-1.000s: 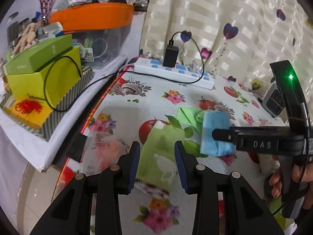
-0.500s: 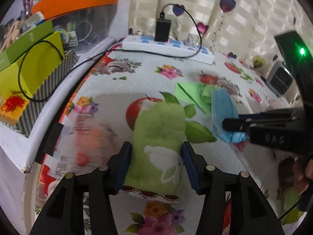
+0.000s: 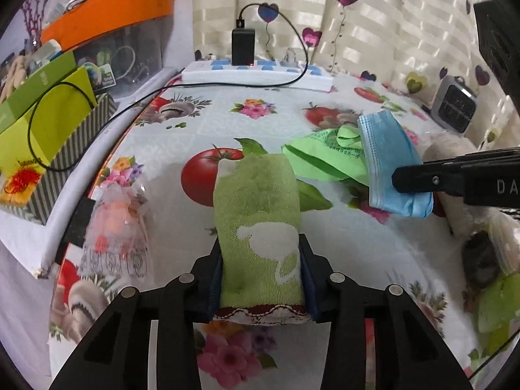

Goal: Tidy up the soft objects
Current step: 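Close the right tool on the blue face mask while the left tool grasps the green rabbit towel, then lift and carry the mask and green towel over the white box, then lower the mask and green towel into the white box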

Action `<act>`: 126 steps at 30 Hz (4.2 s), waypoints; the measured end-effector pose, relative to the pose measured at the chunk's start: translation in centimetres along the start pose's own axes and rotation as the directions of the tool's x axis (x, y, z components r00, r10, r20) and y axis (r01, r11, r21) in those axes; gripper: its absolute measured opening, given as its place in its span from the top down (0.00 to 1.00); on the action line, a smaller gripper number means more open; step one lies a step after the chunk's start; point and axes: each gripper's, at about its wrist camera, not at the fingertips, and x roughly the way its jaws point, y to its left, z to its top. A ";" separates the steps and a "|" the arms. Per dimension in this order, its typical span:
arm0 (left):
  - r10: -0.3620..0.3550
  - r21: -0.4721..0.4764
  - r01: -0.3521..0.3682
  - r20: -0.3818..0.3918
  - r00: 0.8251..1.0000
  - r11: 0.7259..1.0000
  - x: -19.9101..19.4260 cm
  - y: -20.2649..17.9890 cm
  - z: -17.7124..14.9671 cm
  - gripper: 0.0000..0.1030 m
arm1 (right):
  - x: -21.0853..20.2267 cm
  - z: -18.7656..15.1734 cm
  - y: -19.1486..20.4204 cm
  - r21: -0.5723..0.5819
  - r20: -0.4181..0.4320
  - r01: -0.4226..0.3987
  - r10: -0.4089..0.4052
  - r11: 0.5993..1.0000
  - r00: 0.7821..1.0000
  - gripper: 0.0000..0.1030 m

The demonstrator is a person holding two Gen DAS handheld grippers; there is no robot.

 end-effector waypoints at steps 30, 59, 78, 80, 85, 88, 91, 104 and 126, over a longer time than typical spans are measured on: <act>-0.124 -0.125 0.132 0.068 0.990 0.983 -11.0 -1.4 -10.2 0.62 | -2.7 -14.9 4.5 -0.126 -0.014 -0.047 0.046 0.991 0.999 0.59; -0.161 -0.093 0.177 0.153 0.975 0.980 -16.2 -4.8 -10.0 0.62 | -13.1 -18.7 3.5 -0.101 0.278 -0.176 0.198 0.979 0.940 0.90; -0.219 -0.031 0.228 0.170 0.961 0.973 -17.3 -9.2 -8.3 0.62 | -16.7 -19.8 -1.3 -0.015 0.382 -0.175 0.168 0.984 0.909 0.90; -0.227 -0.017 0.234 0.171 0.959 0.972 -17.4 -9.9 -8.1 0.62 | -17.0 -19.9 -1.9 -0.002 0.393 -0.174 0.160 0.985 0.906 0.90; -0.249 0.022 0.249 0.170 0.954 0.968 -17.4 -11.7 -7.3 0.62 | -17.7 -20.4 -3.1 0.023 0.414 -0.169 0.144 0.985 0.899 0.90; -0.262 0.043 0.259 0.168 0.950 0.965 -17.3 -12.8 -6.9 0.61 | -18.0 -20.5 -4.0 0.042 0.424 -0.165 0.132 0.985 0.896 0.90; -0.277 0.064 0.270 0.164 0.947 0.961 -17.2 -13.9 -6.5 0.61 | -18.3 -20.7 -4.8 0.059 0.433 -0.161 0.120 0.985 0.893 0.90; -0.339 0.148 0.318 0.149 0.929 0.937 -16.7 -18.2 -4.9 0.61 | -19.9 -21.5 -8.4 0.135 0.473 -0.138 0.058 0.981 0.879 0.90; -0.430 0.210 0.409 0.069 0.900 0.888 -15.4 -23.3 -5.5 0.61 | -21.1 -24.2 -13.4 0.261 0.470 -0.080 -0.054 0.962 0.881 0.90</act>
